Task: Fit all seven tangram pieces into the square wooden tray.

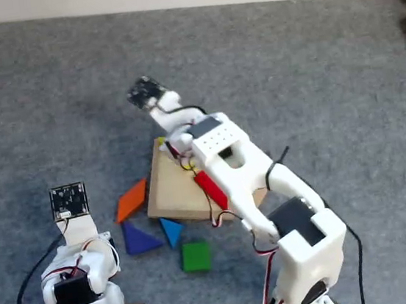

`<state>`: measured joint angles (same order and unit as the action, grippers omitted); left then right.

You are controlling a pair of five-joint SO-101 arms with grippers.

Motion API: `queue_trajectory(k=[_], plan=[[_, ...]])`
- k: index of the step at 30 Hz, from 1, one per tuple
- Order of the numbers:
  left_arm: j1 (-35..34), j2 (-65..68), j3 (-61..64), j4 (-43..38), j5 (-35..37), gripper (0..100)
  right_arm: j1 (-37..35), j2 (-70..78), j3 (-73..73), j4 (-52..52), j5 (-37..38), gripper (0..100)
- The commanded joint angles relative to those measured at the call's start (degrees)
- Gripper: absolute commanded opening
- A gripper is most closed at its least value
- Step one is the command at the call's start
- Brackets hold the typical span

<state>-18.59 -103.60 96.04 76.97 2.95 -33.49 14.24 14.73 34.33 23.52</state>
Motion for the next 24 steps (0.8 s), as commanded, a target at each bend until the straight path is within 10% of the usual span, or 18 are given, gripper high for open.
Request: queue_trajectory(k=[1, 24], plan=[[-0.48, -0.40, 1.10, 0.35, 0.44, 1, 2.59, -4.35, 4.26, -5.14, -0.53, 0.4], [-0.48, -0.40, 1.10, 0.35, 0.44, 1, 3.91, -15.69, 13.05, -1.36, 3.52, 0.4]])
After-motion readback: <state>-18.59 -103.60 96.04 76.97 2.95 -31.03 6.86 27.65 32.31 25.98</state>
